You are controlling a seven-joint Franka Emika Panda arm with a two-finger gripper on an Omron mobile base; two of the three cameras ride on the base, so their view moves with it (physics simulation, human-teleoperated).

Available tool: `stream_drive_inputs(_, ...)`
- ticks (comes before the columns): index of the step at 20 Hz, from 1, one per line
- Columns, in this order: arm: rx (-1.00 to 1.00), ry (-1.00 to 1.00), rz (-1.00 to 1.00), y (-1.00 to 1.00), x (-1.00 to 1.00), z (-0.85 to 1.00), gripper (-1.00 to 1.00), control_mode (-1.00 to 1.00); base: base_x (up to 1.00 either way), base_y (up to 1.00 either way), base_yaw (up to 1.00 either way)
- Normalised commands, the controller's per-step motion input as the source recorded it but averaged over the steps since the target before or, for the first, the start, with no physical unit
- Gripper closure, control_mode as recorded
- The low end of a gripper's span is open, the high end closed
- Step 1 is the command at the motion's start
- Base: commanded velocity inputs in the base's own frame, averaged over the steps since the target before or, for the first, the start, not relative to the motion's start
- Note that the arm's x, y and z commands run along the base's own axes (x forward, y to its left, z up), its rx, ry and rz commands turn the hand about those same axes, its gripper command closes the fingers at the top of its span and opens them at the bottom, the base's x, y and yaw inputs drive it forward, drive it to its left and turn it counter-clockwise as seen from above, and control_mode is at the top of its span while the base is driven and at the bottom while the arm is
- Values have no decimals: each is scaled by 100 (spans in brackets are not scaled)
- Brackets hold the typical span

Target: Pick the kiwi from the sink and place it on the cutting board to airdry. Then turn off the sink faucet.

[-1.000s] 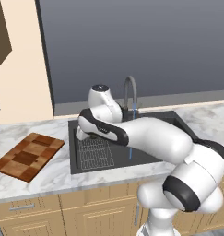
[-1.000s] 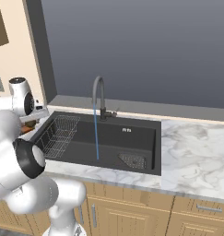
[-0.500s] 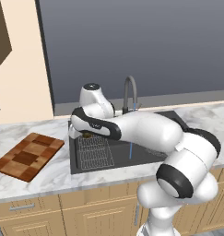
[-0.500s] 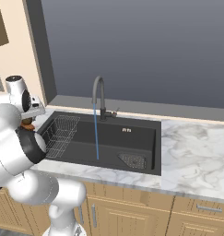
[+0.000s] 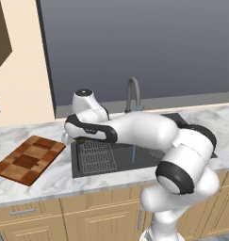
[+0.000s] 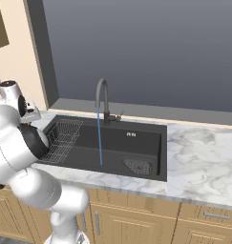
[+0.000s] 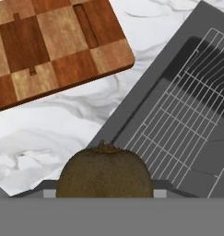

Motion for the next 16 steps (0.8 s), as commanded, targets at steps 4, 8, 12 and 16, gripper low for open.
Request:
stream_drive_inputs(4, 0, 0, 0, 32, 0, -8, 100, -100, 0, 0, 0)
stream_drive_inputs(8, 0, 0, 0, 31, 0, -4, 100, -100, 0, 0, 0)
stream_drive_inputs(12, 0, 0, 0, 30, 0, 0, 100, -100, 0, 0, 0)
stream_drive_inputs(16, 0, 0, 0, 27, 0, -5, 100, -100, 0, 0, 0)
